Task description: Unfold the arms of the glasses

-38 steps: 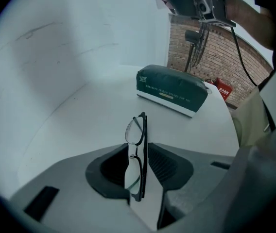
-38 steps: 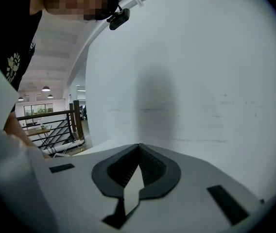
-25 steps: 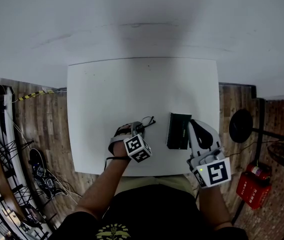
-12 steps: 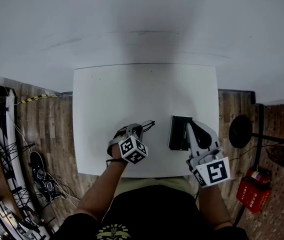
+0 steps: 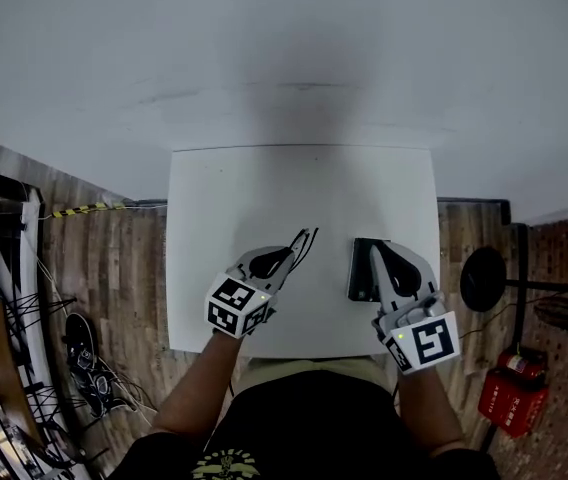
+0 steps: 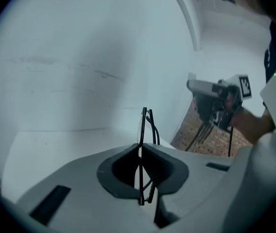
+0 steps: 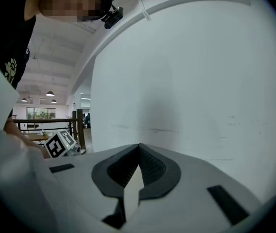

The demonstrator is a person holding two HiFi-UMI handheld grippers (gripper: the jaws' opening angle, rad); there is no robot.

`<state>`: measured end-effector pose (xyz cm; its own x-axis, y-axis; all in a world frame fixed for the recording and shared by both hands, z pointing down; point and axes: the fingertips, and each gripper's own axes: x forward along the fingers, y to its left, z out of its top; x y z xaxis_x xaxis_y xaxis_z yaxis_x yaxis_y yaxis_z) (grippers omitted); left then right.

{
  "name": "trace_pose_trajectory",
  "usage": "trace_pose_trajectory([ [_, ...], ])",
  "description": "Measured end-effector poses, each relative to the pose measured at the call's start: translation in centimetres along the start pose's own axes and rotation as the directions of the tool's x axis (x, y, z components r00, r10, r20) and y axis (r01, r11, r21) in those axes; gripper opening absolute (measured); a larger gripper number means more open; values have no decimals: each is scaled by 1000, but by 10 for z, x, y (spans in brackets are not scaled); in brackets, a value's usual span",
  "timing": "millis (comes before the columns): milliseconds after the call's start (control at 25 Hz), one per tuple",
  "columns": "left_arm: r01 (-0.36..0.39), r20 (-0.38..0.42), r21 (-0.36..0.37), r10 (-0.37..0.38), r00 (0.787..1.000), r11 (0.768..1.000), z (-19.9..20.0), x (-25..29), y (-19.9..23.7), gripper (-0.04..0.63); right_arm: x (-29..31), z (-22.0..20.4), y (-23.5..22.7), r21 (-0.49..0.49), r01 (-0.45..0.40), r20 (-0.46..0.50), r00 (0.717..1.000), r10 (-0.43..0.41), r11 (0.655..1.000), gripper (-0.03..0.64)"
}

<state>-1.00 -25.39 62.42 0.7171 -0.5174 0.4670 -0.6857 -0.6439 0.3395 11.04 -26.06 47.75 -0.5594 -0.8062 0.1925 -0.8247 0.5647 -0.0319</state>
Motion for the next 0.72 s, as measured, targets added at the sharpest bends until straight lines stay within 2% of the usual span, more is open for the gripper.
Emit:
trace_pose_trajectory([
  [80, 44, 113, -73, -35, 993, 996, 27, -21, -4, 25, -1, 11, 9, -11, -4, 17, 1000, 5, 1000, -3],
  [160, 90, 212, -122, -62, 975, 989, 52, -41, -10, 23, -4, 20, 17, -22, -7, 31, 999, 7, 1000, -3],
  [360, 234, 405, -201, -137, 904, 951, 96, -91, -22, 23, -7, 42, 43, -46, -19, 70, 997, 23, 999, -3],
  [560, 292, 499, -164, -176, 848, 942, 125, -133, -36, 24, -12, 71, 74, -70, -42, 119, 992, 51, 997, -3],
  [720, 315, 572, -112, -198, 796, 942, 144, -169, -45, 23, -16, 95, 102, -79, -73, 160, 983, 85, 994, -3],
])
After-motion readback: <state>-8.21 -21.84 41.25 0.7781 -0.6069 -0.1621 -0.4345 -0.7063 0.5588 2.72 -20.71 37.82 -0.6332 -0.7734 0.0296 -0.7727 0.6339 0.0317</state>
